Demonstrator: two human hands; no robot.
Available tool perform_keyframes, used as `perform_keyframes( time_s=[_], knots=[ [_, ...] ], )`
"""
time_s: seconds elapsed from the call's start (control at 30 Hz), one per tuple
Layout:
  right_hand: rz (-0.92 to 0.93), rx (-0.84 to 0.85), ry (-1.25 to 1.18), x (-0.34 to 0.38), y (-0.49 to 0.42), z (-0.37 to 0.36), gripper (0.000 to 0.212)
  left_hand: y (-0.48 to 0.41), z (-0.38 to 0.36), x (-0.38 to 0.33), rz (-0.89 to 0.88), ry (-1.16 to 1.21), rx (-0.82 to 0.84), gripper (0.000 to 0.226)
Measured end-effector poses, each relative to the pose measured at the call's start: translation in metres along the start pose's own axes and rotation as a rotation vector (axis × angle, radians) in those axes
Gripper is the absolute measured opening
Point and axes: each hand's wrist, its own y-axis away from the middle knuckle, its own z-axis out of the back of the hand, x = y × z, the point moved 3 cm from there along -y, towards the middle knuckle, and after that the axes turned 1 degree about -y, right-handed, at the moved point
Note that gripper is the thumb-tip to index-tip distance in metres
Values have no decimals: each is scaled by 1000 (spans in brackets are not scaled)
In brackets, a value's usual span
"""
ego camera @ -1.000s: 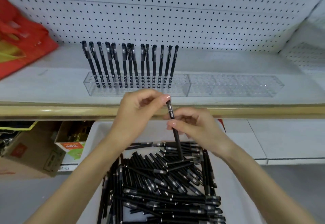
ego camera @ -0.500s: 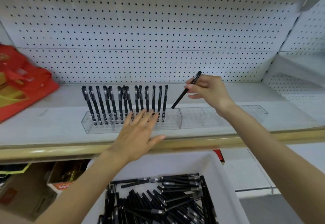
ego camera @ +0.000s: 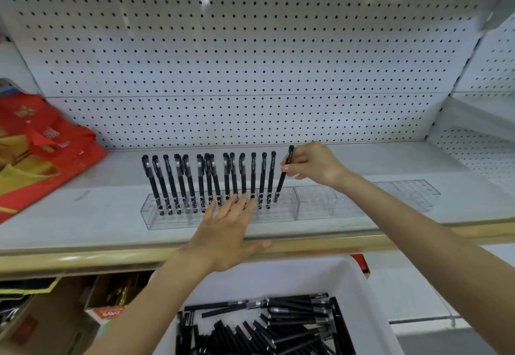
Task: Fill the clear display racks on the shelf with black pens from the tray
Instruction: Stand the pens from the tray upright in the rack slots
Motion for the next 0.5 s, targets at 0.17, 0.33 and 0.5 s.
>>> perform_keyframes(
  time_s=[0.17,0.33,0.5],
  knots=[
    [-3,23,57,-1,-4,-4,12,0,3,-1,9,10,56,97],
    [-31,86,239,1,-10,-11,19,-1,6,-1,14,18,99,98],
    [-61,90,239,-2,-12,-14,27,-2,8,0,2,40,116,96]
  ],
)
